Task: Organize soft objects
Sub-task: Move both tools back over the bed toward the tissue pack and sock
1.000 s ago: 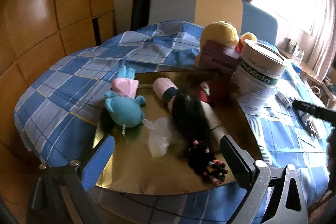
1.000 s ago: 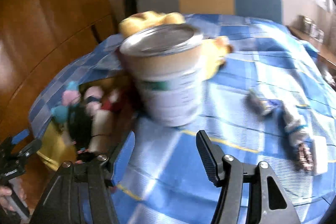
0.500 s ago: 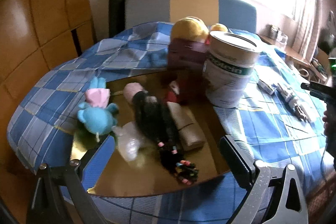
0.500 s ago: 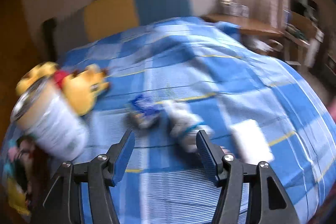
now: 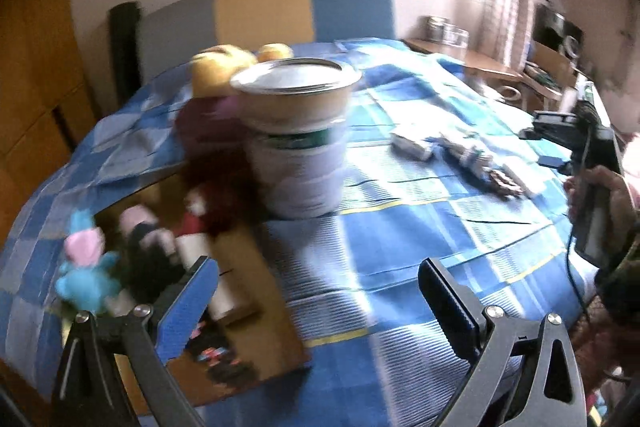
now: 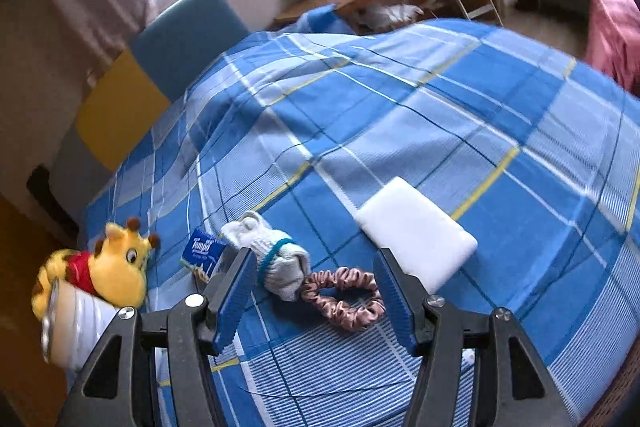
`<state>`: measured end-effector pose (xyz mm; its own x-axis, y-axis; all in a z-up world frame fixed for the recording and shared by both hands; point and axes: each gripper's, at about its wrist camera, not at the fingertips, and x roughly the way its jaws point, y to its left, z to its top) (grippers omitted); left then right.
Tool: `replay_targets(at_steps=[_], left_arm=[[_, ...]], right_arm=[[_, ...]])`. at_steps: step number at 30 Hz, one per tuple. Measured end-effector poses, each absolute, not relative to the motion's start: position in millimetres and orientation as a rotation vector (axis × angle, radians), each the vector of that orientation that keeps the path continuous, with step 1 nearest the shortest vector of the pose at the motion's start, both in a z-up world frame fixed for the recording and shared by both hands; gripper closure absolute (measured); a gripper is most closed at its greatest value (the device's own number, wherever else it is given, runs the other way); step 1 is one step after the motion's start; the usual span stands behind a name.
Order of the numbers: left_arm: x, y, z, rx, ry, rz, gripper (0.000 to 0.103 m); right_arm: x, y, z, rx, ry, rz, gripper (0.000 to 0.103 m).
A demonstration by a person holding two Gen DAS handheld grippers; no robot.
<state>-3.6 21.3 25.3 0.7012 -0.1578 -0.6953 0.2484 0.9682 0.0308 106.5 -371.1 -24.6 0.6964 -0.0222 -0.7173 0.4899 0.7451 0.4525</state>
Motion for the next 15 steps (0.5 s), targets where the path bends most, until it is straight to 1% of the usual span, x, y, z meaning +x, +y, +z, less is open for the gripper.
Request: replay_targets(at_steps=[2,5,7,8,15], left_arm=[[4.7,4.5,23.2,0.142,0.772,-0.261,0.003],[18.2,-18.7,17.1,0.156,0.803,-0.321,0.008],[30.0,-33.7,10.9,0.168,0.833,-0.349,0.016],[34.8,-38.7,8.4,0.172,0.843,-0.357,0.017],[87.3,-78.1,-12.7,0.091,0.965,-0.405,0.017]], right_arm=[[101.4,-379.9,-27.5,0.734,0.745,-0.331,0.042],[94.9,-390.6,-30.9,0.803,0.730,-0.350,0.042],[92.8,-395.1,-33.6,0.840,0.729,-0.346,0.042],[93.0,-396.3,-34.5,0.850,0.730,-0.344,0.042],[97.6,-391.8,-34.7,0.858,0.743,-0.297,0.042]])
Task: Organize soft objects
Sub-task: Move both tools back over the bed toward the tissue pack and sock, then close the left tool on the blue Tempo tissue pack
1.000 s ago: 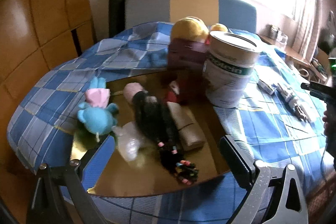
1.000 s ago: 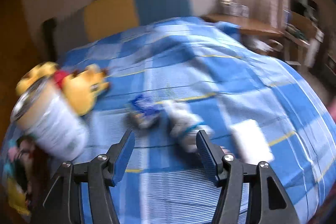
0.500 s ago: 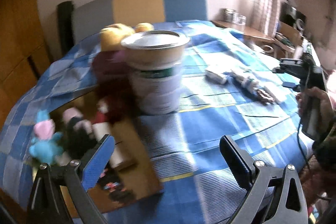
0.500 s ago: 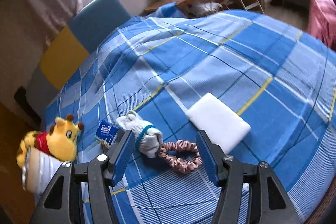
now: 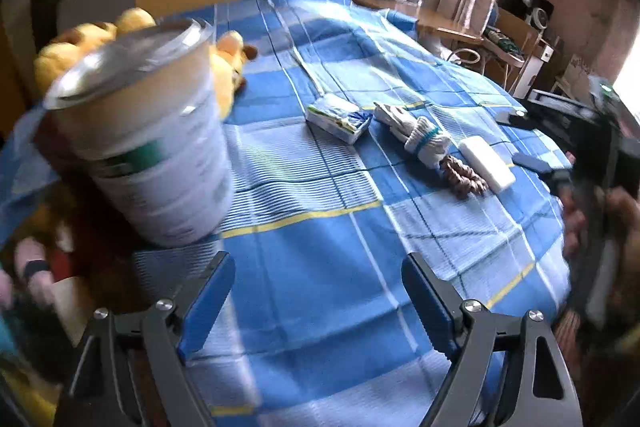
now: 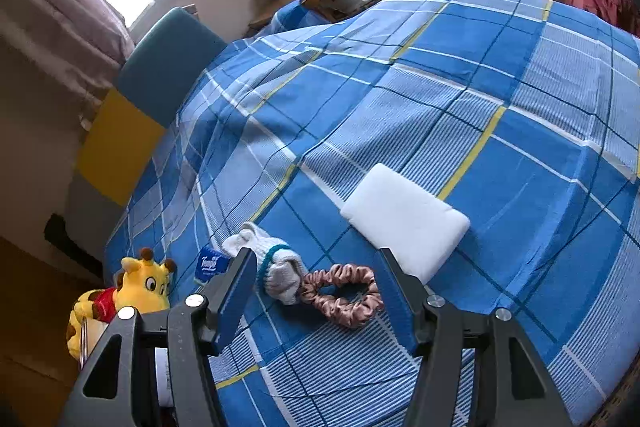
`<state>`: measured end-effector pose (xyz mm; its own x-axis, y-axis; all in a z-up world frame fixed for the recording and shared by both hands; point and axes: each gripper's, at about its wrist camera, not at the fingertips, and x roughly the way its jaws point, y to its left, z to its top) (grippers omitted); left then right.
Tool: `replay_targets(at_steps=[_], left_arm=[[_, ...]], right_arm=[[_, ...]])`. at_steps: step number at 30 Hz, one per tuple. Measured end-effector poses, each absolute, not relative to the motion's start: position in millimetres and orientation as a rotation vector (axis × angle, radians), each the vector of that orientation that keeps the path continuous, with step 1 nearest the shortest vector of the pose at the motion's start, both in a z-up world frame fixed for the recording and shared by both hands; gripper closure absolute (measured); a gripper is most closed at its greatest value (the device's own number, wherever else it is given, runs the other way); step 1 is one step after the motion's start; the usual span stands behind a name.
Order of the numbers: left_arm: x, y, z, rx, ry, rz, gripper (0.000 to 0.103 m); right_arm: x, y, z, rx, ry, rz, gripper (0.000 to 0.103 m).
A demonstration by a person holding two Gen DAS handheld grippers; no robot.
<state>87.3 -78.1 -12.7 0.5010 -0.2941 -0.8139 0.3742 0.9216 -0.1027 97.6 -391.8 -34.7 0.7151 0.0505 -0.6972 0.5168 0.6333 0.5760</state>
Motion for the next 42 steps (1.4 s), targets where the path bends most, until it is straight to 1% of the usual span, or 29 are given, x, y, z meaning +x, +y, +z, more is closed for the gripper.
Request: replay_targets(at_steps=[4,11,13,16,22,28,30,31,32,34,38,42], left_arm=[[121.1,-100.7,-21.5,0.046,1.013,-0.401,0.017],[203.4,-133.9,-37.8,-0.062,1.098,-0.345,0.017],[225.2,-139.7,-42.5,-0.117,1.128,-0.329,0.014],[246.3,-150.4,-45.0,-0.161,1.145,-0.317,0.009],[283.0,-171.6,-58.1,-0.148,1.157,-0.273,0.009],[309.2,-183.9,-86.9,-0.161,1.219,-0.190,0.009],[308.2,-188.8,-88.5,-0.109,1.192,-0.181,0.013],[305.9,-190.4,-87.5,-0.081,1.172,-0.182,0.029],[301.7,-191.7,-85.5,-0.047,1.152,-0.191,0.030],[294.5,-187.5,-83.3,-0.039,1.138,-0.233,0.036],[270.3,-167.3,-74.7,-0.027,1.120,-0.276,0.038],[229.8,-153.0,-59.8,0.044,1.098,-0.359,0.038]], right_arm=[[101.1,-388.1,-34.7,0.854,0.750,-0.262,0.042],[102.7,-387.1,-35.8,0.894,0.745,-0.206,0.041],[103.4,-386.4,-35.7,0.899,0.745,-0.190,0.041],[104.8,-384.6,-36.3,0.915,0.745,-0.159,0.041],[104.7,-382.5,-37.1,0.943,0.744,-0.112,0.040],[104.7,-383.9,-39.5,0.969,0.744,-0.102,0.040],[103.8,-385.1,-40.3,0.974,0.742,-0.110,0.040],[103.4,-385.8,-40.7,0.978,0.740,-0.112,0.040],[102.5,-387.1,-41.0,0.984,0.736,-0.114,0.040],[98.9,-392.4,-41.0,1.004,0.714,-0.127,0.040],[87.4,-411.9,-42.5,1.069,0.647,-0.193,0.040],[82.5,-421.6,-49.9,1.128,0.644,-0.220,0.040]])
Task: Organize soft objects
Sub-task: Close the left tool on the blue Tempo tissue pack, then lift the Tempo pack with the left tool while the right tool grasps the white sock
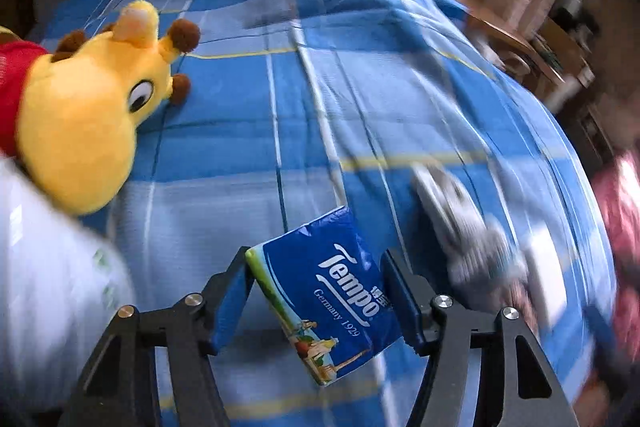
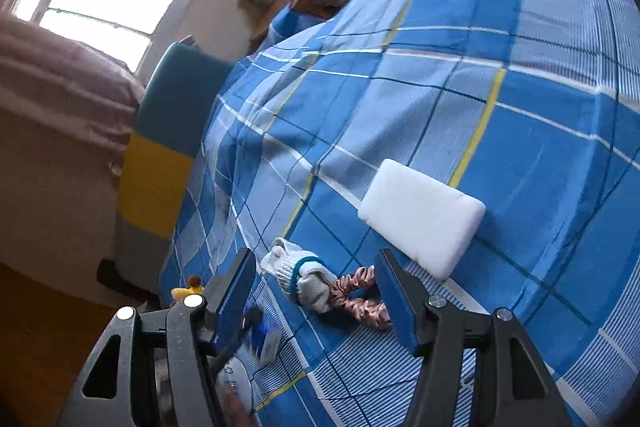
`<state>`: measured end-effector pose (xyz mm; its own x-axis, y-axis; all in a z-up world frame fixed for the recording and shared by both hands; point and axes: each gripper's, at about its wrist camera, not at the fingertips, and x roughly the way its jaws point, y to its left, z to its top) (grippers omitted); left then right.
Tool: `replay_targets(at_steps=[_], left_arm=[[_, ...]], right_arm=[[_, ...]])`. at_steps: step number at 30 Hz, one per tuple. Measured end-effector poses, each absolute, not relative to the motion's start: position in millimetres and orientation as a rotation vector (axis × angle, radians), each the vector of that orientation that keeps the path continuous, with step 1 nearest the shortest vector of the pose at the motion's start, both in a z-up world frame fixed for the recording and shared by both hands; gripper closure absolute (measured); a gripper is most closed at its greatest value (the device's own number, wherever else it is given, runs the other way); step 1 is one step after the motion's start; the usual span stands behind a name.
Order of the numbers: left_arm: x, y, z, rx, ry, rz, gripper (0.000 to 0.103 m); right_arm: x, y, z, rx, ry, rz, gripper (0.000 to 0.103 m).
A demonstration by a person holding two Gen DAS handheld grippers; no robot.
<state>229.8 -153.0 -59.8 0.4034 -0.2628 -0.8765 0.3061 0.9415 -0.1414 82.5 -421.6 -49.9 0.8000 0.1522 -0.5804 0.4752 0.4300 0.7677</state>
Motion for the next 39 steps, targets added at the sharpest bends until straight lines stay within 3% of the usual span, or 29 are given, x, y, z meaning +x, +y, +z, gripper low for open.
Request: replay_targets(at_steps=[13,29,37,39], left_arm=[[70.8,-99.8,-61.3,0.308,1.109,-0.539,0.038],[39.5,-84.9,-96.4,0.250,0.853,-0.459,0.039],[35.2,-78.8,-97.6,0.224,0.827,-0.472,0.040],[35.4,-77.8,-97.9,0.215,0.827,-0.476,0.040]], right_arm=[[89.8,-420.3,-61.8,1.119,0.729,-0.234,0.040],[118.0,-369.1,-58.3,0.826,0.900,-0.178,0.040],[158.3,-344.9,-56.0,0.596,0.981,-0.189,0.040],[173.1,-339.6,-50.2,0.518,0.979,-0.187,0.033]])
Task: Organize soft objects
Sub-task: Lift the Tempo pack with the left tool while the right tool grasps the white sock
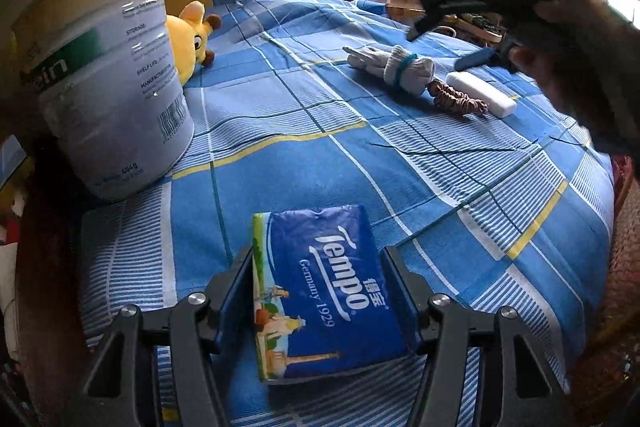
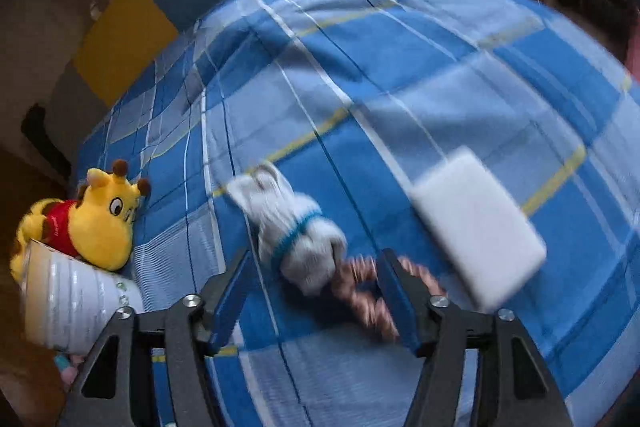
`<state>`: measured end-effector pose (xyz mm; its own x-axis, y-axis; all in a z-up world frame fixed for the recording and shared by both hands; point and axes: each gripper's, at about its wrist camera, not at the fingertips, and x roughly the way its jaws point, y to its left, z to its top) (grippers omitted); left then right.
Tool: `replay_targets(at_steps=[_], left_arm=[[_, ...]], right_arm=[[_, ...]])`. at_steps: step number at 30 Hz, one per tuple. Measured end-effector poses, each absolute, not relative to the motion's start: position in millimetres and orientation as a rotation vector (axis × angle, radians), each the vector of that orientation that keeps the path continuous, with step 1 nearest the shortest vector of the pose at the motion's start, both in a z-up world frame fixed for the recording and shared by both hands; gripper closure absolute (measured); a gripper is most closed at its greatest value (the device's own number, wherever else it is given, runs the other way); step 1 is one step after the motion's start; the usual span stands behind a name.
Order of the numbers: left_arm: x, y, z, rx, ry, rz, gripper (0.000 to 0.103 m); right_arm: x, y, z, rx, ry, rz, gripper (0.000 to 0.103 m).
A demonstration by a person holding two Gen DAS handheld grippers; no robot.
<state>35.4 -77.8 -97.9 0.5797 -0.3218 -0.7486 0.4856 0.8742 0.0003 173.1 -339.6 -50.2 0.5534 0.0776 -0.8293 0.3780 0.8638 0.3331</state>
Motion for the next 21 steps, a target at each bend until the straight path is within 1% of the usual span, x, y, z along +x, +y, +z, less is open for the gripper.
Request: replay_targets(at_steps=[4,9,10,11,12,14,18,21], left_arm=[[35.7,-76.7,-98.0,0.201,0.827,-0.483,0.041],[35.7,-76.7,-98.0,0.193,0.825,-0.488,0.041],[35.8,-76.5,-97.9,0.193,0.824,-0.489,0.041],[36.0,-76.4,-97.8,0.192,0.825,-0.489,0.041],[36.0,-76.2,-97.8,0.191,0.824,-0.490,0.041],[36.0,-75.7,-97.9,0.191,0.823,-0.490,0.041],[35.3,-75.6,-97.8,0.194,0.820,-0.489,0.041],[33.7,-76.5,-97.4,0.200,0.817,-0.484,0.041]], right_arm=[[204.2,-325.9,-53.3,0.390,1.044,-0.154,0.033],[224.5,-314.8,-79.4,0.331,1.134,-0.146,0.034],[225.1,-312.8,-82.4,0.317,1.145,-0.152,0.039],[223.4,-309.6,-83.2,0.295,1.124,-0.167,0.055],[221.5,-307.1,-82.1,0.290,1.106,-0.161,0.056],[215.1,-298.1,-77.6,0.274,1.087,-0.143,0.062],[193.5,-264.5,-66.9,0.204,1.078,-0.031,0.063],[177.4,-244.5,-76.1,0.164,1.104,0.005,0.063]])
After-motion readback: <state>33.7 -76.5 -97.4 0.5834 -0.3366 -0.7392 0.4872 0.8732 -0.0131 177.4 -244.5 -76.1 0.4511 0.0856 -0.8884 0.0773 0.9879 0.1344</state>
